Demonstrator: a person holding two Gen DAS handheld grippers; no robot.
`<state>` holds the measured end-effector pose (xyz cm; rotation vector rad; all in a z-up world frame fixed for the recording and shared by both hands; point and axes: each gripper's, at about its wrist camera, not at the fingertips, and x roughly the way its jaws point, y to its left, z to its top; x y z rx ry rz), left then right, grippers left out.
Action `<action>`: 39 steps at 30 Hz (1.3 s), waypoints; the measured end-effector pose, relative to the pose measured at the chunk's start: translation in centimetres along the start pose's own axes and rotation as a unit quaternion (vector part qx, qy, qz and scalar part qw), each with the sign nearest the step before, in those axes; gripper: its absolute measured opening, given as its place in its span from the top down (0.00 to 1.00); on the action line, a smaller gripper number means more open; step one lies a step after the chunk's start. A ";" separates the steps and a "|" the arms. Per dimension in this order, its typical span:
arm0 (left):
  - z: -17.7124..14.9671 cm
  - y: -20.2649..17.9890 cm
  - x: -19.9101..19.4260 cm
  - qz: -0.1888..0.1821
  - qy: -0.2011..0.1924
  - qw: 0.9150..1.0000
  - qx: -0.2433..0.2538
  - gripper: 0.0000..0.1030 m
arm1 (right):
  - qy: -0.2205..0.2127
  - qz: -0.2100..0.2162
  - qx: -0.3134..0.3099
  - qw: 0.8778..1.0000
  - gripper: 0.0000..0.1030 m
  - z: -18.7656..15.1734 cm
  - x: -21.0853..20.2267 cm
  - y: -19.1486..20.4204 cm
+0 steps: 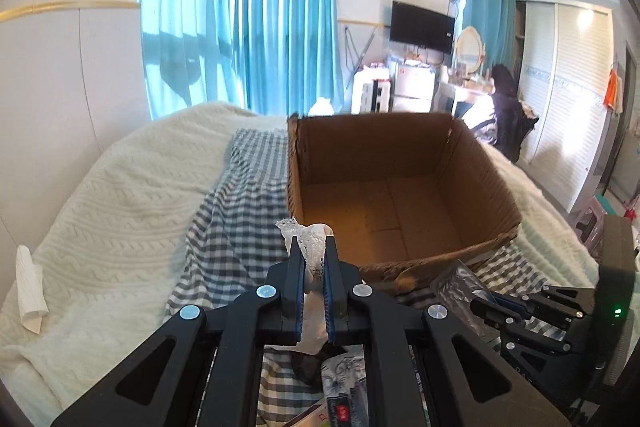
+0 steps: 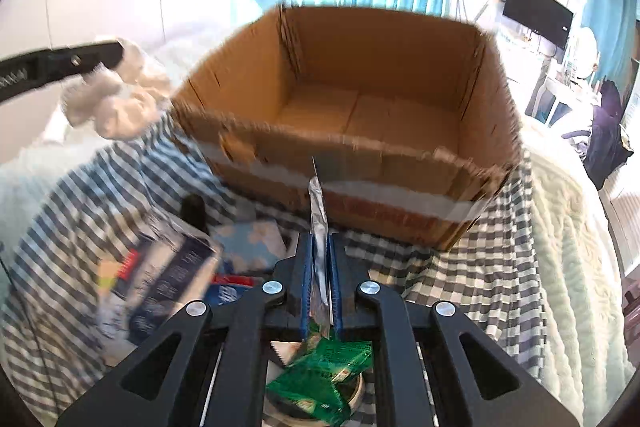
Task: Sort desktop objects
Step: 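Lift the scrunchie and blister pack with both grippers and carry them over the box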
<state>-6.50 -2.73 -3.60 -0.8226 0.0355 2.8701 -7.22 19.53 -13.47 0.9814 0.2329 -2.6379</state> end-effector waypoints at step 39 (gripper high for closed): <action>8.0 -3.8 4.7 -0.033 -0.080 0.996 0.023 0.92 | -0.176 -0.032 0.074 0.981 0.93 13.0 -6.4 -5.8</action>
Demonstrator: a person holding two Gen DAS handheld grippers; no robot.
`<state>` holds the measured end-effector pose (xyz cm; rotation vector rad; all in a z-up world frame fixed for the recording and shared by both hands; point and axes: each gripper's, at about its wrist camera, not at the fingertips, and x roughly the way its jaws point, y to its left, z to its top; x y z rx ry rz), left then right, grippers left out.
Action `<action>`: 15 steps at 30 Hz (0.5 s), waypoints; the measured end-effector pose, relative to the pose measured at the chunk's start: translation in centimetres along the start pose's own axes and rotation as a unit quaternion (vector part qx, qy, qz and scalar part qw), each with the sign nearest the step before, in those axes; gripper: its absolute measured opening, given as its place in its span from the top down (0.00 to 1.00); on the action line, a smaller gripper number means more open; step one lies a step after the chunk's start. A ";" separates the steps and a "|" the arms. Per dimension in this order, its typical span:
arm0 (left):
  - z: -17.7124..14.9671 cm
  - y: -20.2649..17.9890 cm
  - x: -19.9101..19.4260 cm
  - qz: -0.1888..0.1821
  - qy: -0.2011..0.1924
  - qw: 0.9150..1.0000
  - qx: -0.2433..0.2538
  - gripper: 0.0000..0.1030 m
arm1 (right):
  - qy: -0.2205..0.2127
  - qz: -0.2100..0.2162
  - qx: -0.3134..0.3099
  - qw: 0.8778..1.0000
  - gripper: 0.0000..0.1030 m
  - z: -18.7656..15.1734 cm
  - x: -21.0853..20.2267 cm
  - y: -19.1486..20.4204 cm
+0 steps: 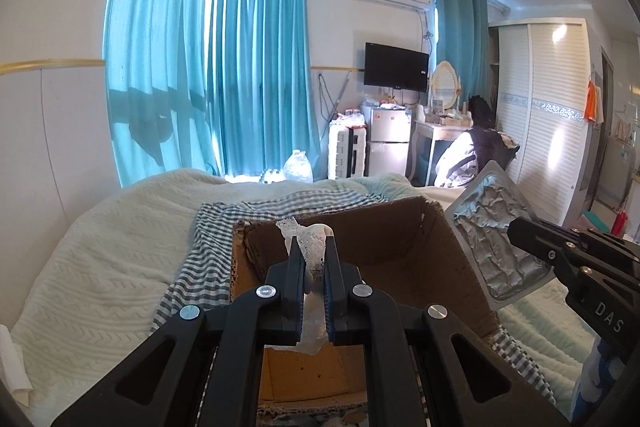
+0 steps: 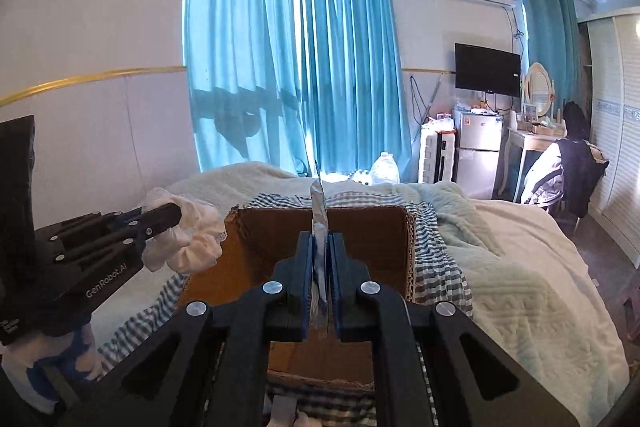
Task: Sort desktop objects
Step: 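Lift the scrunchie and blister pack with both grippers and carry them over the box, then open both grippers to drop the scrunchie and blister pack into the box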
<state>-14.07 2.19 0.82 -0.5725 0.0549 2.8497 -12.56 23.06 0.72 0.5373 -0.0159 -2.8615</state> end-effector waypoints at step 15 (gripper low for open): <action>-5.5 -0.5 8.6 0.011 0.093 0.996 -0.005 0.92 | 0.082 -0.018 0.012 0.996 0.93 -4.7 8.6 -2.5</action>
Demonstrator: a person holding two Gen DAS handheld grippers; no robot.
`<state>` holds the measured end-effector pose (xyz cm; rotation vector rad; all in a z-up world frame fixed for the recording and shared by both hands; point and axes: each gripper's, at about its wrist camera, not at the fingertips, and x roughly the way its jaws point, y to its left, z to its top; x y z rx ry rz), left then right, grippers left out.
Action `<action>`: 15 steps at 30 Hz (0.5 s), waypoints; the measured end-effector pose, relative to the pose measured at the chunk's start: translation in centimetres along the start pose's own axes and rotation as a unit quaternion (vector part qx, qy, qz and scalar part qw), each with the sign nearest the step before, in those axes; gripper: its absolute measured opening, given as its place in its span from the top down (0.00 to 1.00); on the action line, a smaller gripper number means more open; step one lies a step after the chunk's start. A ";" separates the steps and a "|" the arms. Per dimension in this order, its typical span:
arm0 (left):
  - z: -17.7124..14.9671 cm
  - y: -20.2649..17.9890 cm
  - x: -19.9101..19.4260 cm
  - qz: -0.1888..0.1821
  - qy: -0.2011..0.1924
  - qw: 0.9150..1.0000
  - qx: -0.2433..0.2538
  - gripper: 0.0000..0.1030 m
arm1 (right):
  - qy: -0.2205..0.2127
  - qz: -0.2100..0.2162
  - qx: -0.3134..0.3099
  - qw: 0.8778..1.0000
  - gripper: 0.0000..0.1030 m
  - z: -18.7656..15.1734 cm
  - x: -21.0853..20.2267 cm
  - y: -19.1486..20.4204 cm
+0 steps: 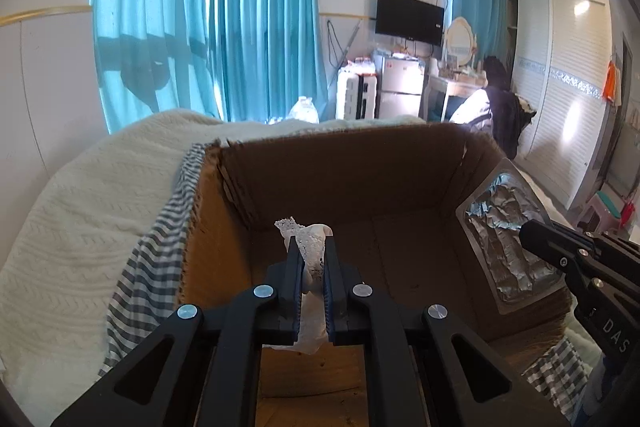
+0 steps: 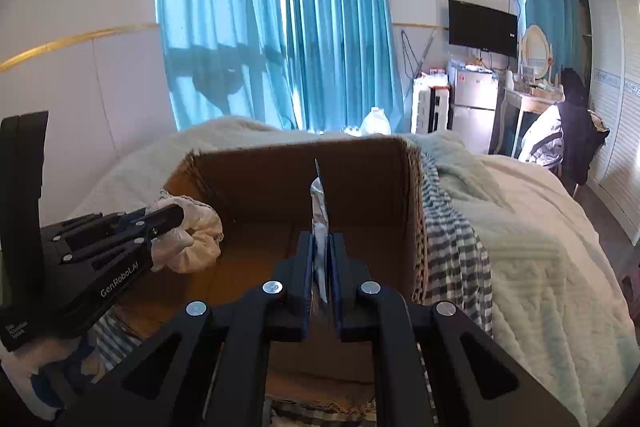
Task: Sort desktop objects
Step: 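Open both grippers to drop the scrunchie and blister pack into the box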
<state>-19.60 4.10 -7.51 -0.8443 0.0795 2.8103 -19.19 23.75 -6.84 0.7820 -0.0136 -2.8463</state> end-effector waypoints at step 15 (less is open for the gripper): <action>0.2 0.3 -0.4 0.019 -0.003 1.000 -0.004 0.36 | 0.002 -0.034 -0.004 0.999 0.55 -2.0 1.7 -0.1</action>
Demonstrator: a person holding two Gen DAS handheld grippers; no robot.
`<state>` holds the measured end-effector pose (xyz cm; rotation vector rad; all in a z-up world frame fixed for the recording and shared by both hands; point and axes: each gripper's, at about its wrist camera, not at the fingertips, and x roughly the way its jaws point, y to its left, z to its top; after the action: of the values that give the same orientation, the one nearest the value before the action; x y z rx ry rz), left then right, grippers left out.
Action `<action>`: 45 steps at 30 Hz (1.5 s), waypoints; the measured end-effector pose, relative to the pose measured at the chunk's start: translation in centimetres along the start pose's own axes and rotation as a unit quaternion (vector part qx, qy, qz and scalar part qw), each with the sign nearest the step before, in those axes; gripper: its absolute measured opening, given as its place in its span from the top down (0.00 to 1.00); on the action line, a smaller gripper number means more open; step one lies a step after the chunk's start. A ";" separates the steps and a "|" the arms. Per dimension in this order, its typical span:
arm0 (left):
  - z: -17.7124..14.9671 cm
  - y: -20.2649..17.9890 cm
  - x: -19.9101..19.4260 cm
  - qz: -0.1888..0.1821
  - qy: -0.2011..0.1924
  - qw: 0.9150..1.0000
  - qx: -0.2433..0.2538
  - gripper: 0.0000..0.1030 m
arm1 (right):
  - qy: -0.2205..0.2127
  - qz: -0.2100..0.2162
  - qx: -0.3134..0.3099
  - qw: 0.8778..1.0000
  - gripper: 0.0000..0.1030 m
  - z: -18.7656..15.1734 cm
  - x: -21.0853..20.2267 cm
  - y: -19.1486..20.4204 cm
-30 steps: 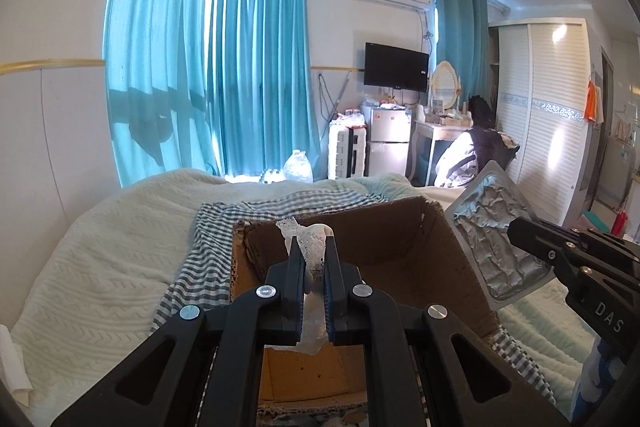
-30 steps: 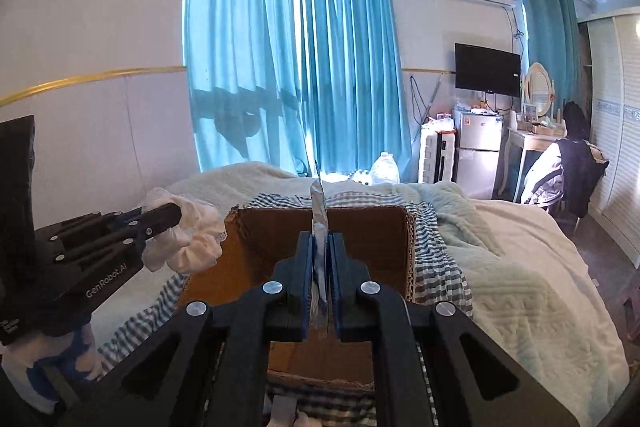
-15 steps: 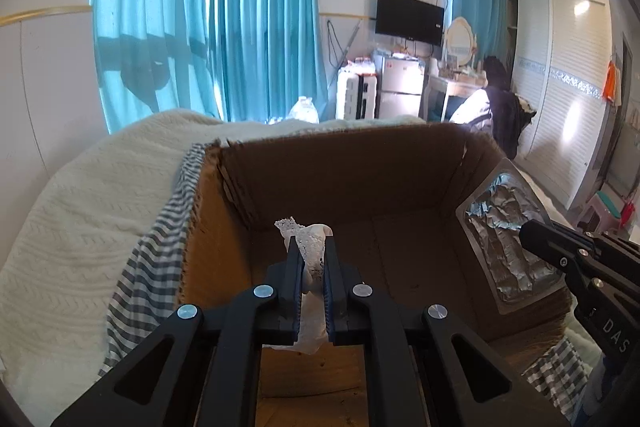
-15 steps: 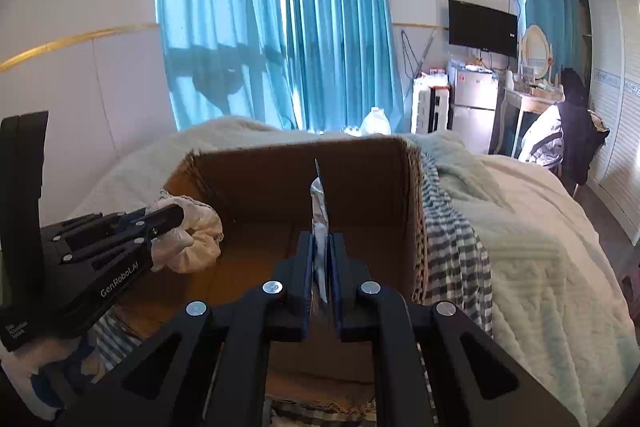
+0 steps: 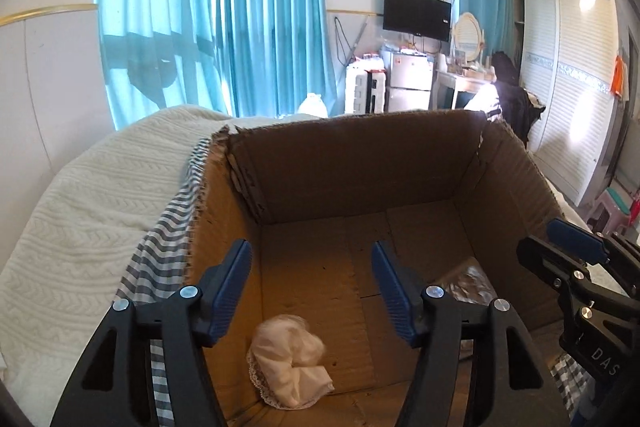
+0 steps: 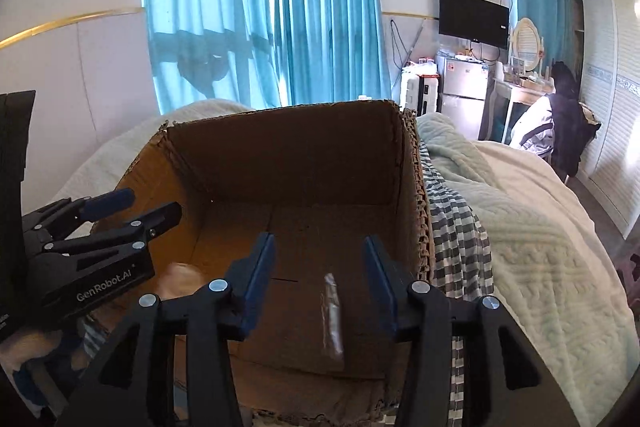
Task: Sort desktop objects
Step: 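Open both grippers to drop the scrunchie and blister pack into the box, then grasp the floral wet-wipe pack with the left gripper while the right grasps the green snack bag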
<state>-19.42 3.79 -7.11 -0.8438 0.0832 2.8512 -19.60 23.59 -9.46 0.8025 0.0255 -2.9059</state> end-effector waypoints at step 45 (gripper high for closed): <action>-11.4 3.8 -13.3 0.018 0.043 0.996 -0.073 0.00 | 0.002 -0.030 0.002 1.000 0.11 -9.9 -12.7 3.4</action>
<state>-3.01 -3.04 -9.42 -1.0048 -0.1029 2.8815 -3.28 22.25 -11.38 0.8232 0.0465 -2.9618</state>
